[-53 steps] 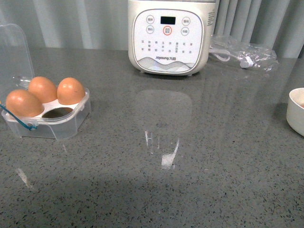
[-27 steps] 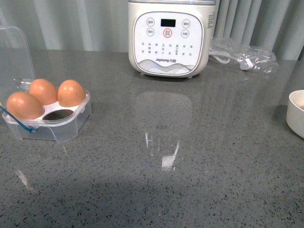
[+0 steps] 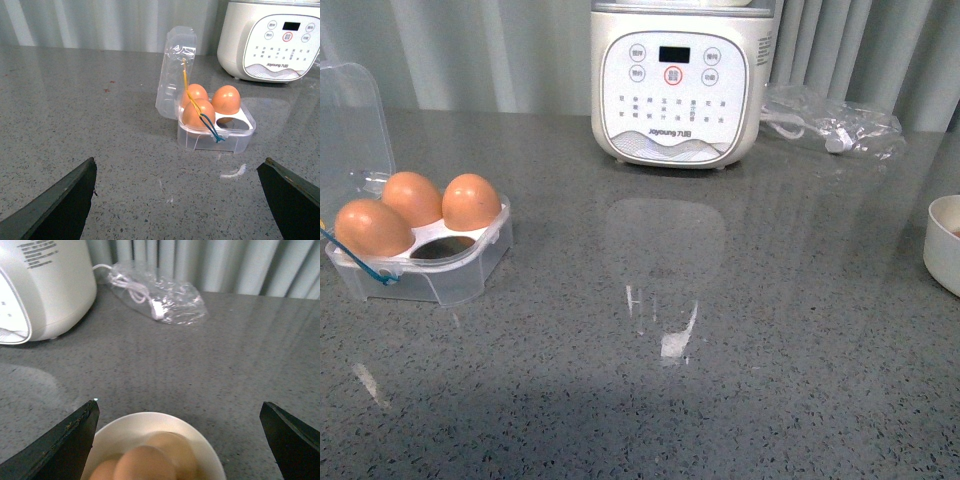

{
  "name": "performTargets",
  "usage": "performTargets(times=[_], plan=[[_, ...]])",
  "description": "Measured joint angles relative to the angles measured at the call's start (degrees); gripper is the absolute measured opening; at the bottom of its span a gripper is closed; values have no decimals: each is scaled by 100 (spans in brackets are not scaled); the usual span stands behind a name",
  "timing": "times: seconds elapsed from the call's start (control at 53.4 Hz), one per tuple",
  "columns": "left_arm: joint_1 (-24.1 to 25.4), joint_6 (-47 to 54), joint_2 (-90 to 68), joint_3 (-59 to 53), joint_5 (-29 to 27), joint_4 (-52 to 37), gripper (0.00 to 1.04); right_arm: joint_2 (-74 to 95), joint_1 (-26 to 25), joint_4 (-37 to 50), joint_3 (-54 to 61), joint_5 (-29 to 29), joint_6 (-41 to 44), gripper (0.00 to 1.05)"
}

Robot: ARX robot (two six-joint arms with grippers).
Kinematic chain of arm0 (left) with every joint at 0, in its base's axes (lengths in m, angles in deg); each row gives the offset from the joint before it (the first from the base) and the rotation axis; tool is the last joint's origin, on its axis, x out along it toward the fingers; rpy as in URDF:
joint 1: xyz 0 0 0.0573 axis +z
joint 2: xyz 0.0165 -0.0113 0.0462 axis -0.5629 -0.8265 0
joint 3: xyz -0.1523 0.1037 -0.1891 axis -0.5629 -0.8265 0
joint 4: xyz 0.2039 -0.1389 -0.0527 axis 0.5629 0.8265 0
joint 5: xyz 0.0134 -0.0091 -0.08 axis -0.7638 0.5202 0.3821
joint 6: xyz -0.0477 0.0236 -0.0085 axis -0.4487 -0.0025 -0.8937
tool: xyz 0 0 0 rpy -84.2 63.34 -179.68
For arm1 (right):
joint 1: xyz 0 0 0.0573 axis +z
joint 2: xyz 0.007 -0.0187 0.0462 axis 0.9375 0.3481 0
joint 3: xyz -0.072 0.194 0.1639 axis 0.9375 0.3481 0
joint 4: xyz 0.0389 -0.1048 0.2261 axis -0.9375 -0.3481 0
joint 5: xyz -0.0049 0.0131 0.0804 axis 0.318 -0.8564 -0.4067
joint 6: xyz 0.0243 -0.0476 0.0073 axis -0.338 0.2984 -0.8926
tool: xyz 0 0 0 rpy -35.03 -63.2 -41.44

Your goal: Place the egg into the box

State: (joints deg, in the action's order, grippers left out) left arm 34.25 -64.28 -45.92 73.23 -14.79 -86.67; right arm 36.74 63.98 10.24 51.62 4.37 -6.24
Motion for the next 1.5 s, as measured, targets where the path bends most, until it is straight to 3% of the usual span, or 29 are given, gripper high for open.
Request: performTargets(times=[0.262,1.142,1.423,1.498], plan=[[0,0,0,0,-2,0,98,249,151,-487,-166,-256,216,98],[0,0,0,0,0,0,98,492,-7,-361,240,-457,302,98],[0,0,0,0,-2,0,98,411,-101,-328,326,-470,310,46],[0,0,0,0,0,0,98,407,-101,-328,326,-468,315,42]])
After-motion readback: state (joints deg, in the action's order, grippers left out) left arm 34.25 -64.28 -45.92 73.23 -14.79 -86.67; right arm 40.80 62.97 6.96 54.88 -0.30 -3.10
